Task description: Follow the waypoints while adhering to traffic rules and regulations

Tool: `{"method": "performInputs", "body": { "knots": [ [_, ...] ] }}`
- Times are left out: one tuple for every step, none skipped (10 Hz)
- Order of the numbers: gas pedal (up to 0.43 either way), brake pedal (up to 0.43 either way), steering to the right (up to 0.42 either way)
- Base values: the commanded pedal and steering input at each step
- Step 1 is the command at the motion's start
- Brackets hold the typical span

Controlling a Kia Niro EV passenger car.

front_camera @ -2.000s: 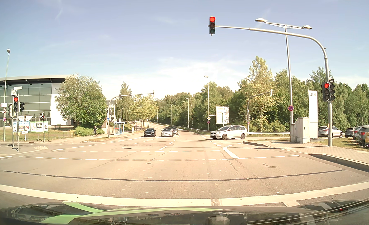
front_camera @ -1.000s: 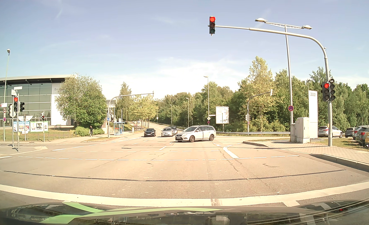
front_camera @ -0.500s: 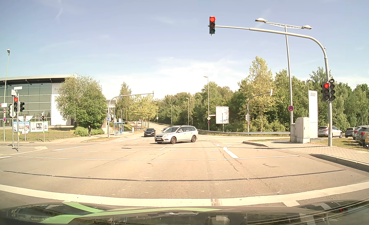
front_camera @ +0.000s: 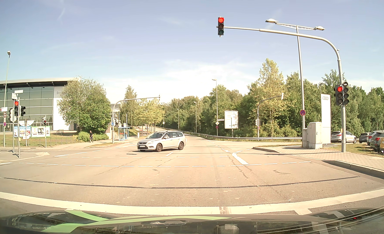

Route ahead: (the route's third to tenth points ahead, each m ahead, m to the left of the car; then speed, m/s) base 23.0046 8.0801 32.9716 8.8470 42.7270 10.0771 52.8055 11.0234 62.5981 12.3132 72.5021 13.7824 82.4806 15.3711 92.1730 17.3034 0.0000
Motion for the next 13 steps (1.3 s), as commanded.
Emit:
{"method": "performInputs", "body": {
  "knots": [
    [0.000,0.220,-0.005],
    [0.000,0.226,-0.005],
    [0.000,0.220,-0.005],
    [0.000,0.220,-0.005],
    [0.000,0.220,-0.005],
    [0.000,0.220,-0.005],
    [0.000,0.220,-0.005],
    [0.000,0.220,-0.005],
    [0.000,0.220,-0.005],
    [0.000,0.220,-0.005],
    [0.000,0.220,-0.005],
    [0.000,0.220,-0.005],
    [0.000,0.220,-0.005]
  ]
}}
